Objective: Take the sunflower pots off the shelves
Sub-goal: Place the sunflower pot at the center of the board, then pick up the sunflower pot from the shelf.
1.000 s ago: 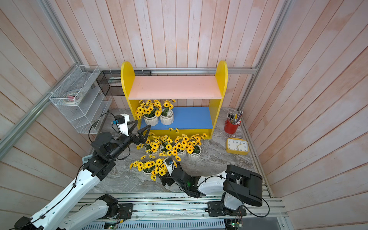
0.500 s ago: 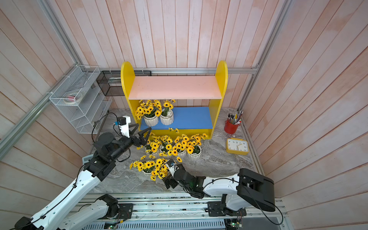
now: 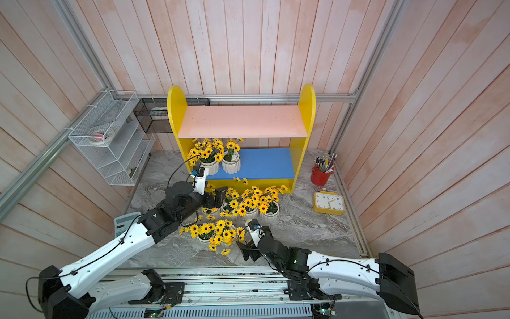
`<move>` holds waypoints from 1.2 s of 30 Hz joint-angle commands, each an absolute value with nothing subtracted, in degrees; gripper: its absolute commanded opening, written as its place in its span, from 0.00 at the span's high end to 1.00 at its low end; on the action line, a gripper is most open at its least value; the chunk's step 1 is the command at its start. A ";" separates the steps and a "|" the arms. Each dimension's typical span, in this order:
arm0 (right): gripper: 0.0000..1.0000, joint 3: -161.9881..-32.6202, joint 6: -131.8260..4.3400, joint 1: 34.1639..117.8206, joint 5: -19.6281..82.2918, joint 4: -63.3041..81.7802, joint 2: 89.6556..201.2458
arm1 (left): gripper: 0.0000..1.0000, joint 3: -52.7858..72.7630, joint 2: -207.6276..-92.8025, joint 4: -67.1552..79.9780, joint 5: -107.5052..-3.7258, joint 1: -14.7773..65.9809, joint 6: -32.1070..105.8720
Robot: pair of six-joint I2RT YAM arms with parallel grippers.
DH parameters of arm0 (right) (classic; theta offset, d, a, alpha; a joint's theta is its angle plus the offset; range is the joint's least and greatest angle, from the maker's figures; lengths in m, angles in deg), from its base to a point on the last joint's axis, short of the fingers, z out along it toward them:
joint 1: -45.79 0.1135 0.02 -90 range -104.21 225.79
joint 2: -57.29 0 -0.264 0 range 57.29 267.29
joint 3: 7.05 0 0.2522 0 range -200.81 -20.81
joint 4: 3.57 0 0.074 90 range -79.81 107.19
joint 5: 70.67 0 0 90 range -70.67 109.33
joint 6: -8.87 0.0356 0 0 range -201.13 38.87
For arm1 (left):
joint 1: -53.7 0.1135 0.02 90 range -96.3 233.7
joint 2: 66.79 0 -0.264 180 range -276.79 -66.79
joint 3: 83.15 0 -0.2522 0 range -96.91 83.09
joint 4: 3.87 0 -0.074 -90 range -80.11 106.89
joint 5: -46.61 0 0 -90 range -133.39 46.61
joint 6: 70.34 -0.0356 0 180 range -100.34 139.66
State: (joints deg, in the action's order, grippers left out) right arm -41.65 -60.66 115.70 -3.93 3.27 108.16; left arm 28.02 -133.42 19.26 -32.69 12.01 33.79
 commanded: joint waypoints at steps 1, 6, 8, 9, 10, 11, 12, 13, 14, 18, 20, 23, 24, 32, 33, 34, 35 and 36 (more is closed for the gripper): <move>0.04 -43.80 -58.57 111.65 -11.40 10.99 101.88 | 0.02 25.38 -137.76 20.18 -24.72 11.57 31.52; 0.14 -45.34 -56.79 99.65 -12.31 13.12 91.31 | 0.00 21.42 -146.24 14.39 -23.09 11.56 30.02; 0.14 -45.90 -57.34 94.79 -10.25 12.71 89.59 | 0.00 19.95 -149.55 11.67 -22.59 11.80 29.19; 0.14 -46.65 -58.25 92.47 -8.86 12.77 89.46 | 0.00 19.02 -151.28 10.50 -22.42 11.85 29.15; 0.13 -47.38 -59.02 90.52 -8.07 12.89 89.70 | 0.00 18.38 -152.82 9.22 -22.83 12.10 28.86; 0.12 -47.85 -59.41 89.26 -7.83 12.94 89.95 | 0.00 17.58 -154.31 8.38 -22.64 12.37 28.95; 0.11 -48.06 -59.86 88.05 -7.36 12.35 90.15 | 0.00 16.68 -155.95 7.62 -21.81 12.63 29.08; 0.10 -47.80 -60.29 87.13 -6.69 11.36 90.24 | 0.00 15.57 -157.71 7.12 -20.73 12.87 29.25; 0.10 -47.47 -60.39 86.58 -6.01 10.48 90.44 | 0.00 14.46 -159.12 6.99 -20.23 13.28 29.41; 0.07 -47.45 -60.75 84.84 -3.40 8.65 92.02 | 0.00 11.01 -163.95 5.55 -19.37 14.60 31.10; 0.06 -47.09 -61.39 84.30 -2.93 7.76 92.45 | 0.00 10.34 -165.72 3.94 -19.51 14.99 31.15; 0.06 -46.84 -61.53 82.96 -0.91 7.23 92.48 | 0.00 8.04 -167.92 4.88 -16.34 15.07 33.04; 0.06 -46.76 -61.42 82.33 -0.11 7.07 92.46 | 0.00 8.25 -168.11 4.10 -16.55 15.19 33.49; 0.06 -45.70 -60.88 79.29 3.87 5.97 92.10 | 0.00 6.31 -171.91 0.76 -19.67 16.60 31.75; 0.06 -45.63 -60.88 79.08 4.34 5.75 92.09 | 0.00 6.17 -172.30 0.24 -20.71 16.84 31.41; 0.05 -45.52 -60.81 79.01 4.44 5.75 92.09 | 0.00 5.68 -172.90 0.23 -21.47 17.10 31.42; 0.06 -45.53 -60.84 78.93 4.55 5.58 92.14 | 0.00 5.14 -173.29 0.46 -21.65 17.13 31.48; 0.06 -45.47 -60.85 78.74 4.90 5.42 92.08 | 0.00 4.70 -173.85 0.41 -21.87 17.14 31.11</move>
